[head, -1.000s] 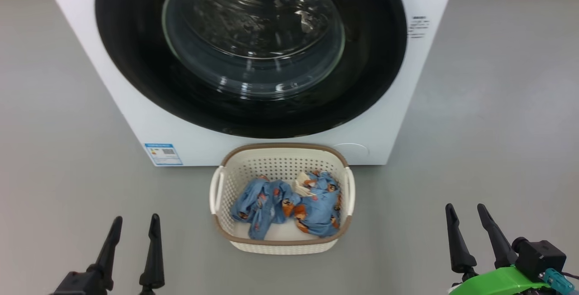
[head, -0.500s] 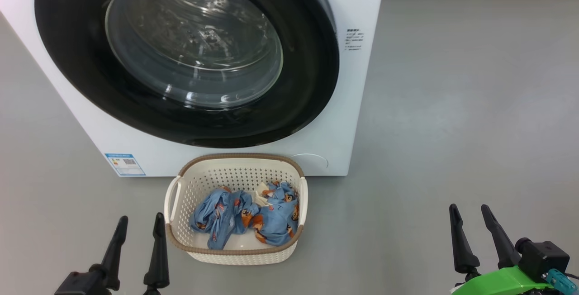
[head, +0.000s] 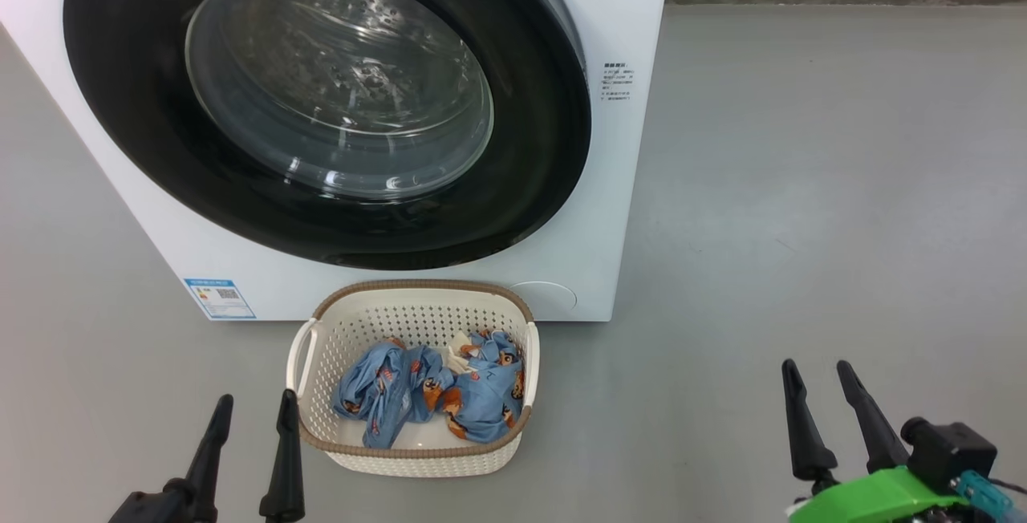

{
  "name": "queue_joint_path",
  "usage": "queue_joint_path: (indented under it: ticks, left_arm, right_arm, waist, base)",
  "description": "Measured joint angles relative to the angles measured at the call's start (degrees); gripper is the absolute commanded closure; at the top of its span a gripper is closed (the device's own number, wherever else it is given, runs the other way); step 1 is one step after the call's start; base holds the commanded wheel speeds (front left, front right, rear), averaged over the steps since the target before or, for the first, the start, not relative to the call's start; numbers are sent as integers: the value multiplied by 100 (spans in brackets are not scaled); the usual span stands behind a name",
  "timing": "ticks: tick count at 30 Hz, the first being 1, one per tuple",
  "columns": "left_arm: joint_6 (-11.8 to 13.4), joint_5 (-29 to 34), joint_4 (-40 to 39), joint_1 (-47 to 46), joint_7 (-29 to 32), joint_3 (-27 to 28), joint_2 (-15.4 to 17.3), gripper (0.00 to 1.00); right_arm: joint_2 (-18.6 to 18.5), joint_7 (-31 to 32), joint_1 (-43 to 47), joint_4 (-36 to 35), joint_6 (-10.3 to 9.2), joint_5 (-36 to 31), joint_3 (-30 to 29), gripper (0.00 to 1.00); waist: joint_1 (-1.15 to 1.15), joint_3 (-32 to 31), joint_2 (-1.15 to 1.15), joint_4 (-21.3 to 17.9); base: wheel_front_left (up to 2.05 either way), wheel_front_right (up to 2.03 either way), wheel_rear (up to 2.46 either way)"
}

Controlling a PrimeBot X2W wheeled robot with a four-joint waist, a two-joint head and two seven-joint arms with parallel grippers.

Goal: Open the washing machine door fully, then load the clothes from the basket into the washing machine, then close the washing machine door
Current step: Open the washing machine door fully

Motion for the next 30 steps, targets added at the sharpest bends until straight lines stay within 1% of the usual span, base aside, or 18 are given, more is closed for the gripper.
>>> queue_joint_path:
  ticks: [1,6,8,15,18,22,26,30]
  left_arm:
    - [0,-1,0,0,0,0,-1,0]
    - [0,-1,-1,3,0,-2,-3,0]
    - [0,-1,-1,2,0,-7,-4,0]
    - [0,-56,-10,-23,0,-51,-40,0]
    - [0,-56,-16,-109,0,-100,-68,0]
    - [0,-105,-49,-355,0,-213,-133,0]
    - [0,-155,-91,-642,-1,-274,-159,0]
    - [0,-197,-133,-979,-1,-327,-164,0]
  right_arm:
    - [-1,0,-52,21,0,55,22,100]
    - [-5,0,-644,30,0,884,77,100]
    - [-4,-1,-924,51,0,1423,19,100]
    - [-48,-25,-1970,259,0,2866,-43,100]
    - [-102,-26,-2508,411,0,3660,-36,100]
    - [-365,-29,-3165,623,0,4580,70,100]
    - [-700,2,-3772,583,0,5736,534,100]
    - [-1239,360,-4269,588,0,6201,1050,100]
  waist:
    - [0,-1,0,-2]
    - [0,-1,0,-7]
    - [0,15,0,-1]
    - [0,151,0,64]
    - [0,269,0,99]
    - [0,469,0,169]
    - [0,732,0,261]
    - [0,1046,0,368]
  base:
    - [0,0,0]
    - [0,0,0]
    - [0,0,0]
    - [0,0,0]
    - [0,0,0]
    - [0,0,0]
    - [0,0,0]
    - [0,0,0]
